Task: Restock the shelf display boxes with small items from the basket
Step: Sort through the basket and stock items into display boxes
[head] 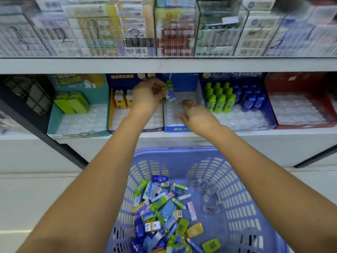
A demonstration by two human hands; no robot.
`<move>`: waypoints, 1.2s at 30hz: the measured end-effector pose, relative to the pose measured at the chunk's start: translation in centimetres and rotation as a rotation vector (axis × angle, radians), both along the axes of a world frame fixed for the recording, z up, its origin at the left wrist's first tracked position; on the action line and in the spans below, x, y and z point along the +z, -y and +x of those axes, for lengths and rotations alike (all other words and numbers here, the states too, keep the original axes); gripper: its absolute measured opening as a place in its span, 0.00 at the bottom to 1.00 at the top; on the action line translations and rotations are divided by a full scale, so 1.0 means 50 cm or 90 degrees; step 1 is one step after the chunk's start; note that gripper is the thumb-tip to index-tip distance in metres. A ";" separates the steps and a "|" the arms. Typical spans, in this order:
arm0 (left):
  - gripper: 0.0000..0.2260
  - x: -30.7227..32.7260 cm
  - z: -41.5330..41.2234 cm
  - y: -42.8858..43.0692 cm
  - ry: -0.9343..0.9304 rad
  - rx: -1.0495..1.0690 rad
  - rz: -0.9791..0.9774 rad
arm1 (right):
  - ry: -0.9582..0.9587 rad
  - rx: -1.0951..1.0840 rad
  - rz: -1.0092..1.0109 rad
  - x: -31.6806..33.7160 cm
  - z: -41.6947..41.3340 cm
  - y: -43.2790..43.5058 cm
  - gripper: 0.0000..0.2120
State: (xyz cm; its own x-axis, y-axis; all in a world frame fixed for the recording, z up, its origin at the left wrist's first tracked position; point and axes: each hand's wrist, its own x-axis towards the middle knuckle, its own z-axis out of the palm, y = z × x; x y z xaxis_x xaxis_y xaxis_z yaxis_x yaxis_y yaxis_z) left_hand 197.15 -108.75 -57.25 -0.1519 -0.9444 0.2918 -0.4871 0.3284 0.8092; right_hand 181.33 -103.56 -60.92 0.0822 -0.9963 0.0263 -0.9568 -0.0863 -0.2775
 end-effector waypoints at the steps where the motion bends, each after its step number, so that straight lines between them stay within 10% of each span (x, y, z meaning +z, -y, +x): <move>1: 0.07 -0.003 -0.006 0.012 0.038 -0.016 0.000 | 0.002 0.007 -0.002 -0.001 -0.002 -0.002 0.24; 14: 0.11 0.038 -0.029 0.083 0.357 -0.167 0.107 | -0.004 0.024 -0.024 -0.011 -0.010 -0.002 0.23; 26: 0.14 0.025 -0.025 0.009 0.431 -0.027 -0.031 | 0.217 0.023 -0.065 0.050 -0.009 -0.081 0.13; 30: 0.17 -0.030 0.003 -0.140 0.333 -0.031 -0.128 | 0.184 0.095 0.177 0.030 0.013 -0.150 0.13; 36: 0.14 -0.247 -0.002 -0.282 0.565 -0.269 0.240 | -0.009 0.077 0.485 -0.193 0.020 -0.229 0.15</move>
State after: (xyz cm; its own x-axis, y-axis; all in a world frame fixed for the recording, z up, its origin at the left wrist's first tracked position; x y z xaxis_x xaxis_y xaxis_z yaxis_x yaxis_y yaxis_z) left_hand 197.05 -94.68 -69.63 -0.5055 -0.7710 -0.3874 -0.8596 0.4111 0.3036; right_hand 182.33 -92.12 -70.55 0.1869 -0.7226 -0.6655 -0.9568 0.0196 -0.2900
